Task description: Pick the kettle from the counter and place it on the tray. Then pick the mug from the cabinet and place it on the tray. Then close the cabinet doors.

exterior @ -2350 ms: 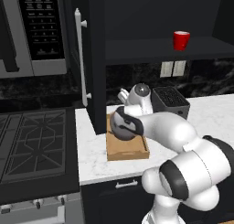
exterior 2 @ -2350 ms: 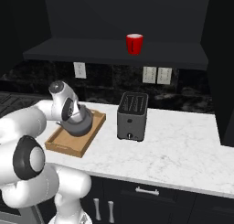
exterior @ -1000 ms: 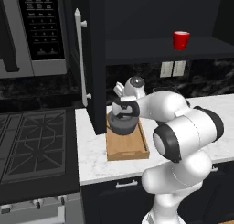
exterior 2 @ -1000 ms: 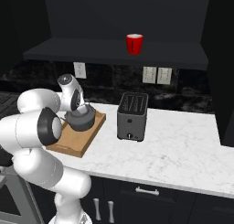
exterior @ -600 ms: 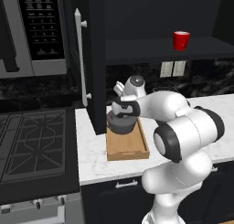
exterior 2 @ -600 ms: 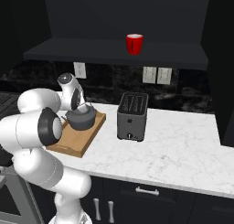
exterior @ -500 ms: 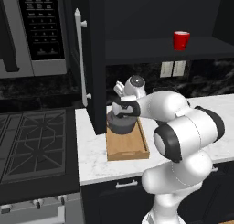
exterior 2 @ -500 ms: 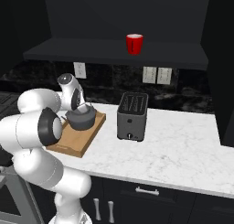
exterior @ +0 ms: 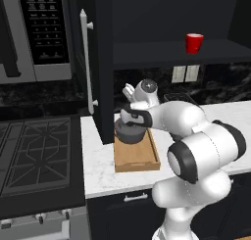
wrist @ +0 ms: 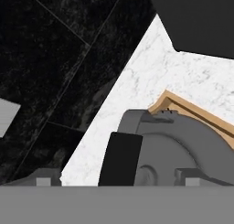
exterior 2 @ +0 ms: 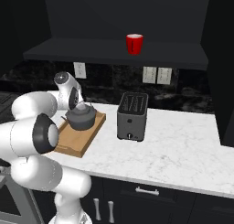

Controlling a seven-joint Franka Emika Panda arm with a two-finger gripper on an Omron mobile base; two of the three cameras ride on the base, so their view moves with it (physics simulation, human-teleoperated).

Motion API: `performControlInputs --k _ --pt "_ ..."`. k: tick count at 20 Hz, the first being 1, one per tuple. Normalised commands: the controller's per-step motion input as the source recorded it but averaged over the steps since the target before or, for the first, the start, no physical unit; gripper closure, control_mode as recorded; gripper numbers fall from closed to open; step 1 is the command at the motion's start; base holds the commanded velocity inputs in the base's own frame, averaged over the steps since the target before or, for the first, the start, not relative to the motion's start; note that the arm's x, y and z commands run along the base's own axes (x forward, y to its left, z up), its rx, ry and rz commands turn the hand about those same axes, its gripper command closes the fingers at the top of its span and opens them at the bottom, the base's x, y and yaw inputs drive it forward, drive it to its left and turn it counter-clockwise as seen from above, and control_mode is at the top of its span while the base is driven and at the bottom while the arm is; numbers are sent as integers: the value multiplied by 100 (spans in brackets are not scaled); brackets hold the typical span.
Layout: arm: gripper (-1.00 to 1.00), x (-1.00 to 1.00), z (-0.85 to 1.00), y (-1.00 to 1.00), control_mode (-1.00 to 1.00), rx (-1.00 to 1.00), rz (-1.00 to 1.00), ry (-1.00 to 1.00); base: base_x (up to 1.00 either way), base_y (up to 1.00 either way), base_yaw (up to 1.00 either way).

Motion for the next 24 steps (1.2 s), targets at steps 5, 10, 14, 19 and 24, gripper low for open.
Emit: performControlInputs --k 5,10,14,19,24 --pt "-100 -32 53 4 -100 0 0 -18 0 0 0" --pt "-100 -61 27 -1 -100 -1 0 -20 0 0 0" --pt "-100 -75 16 -10 -100 -5 4 -18 0 0 0" --pt "-100 -59 46 -22 -100 -5 8 -19 0 0 0" --pt "-100 -36 50 -22 -100 -13 1 -1 0 0 0"
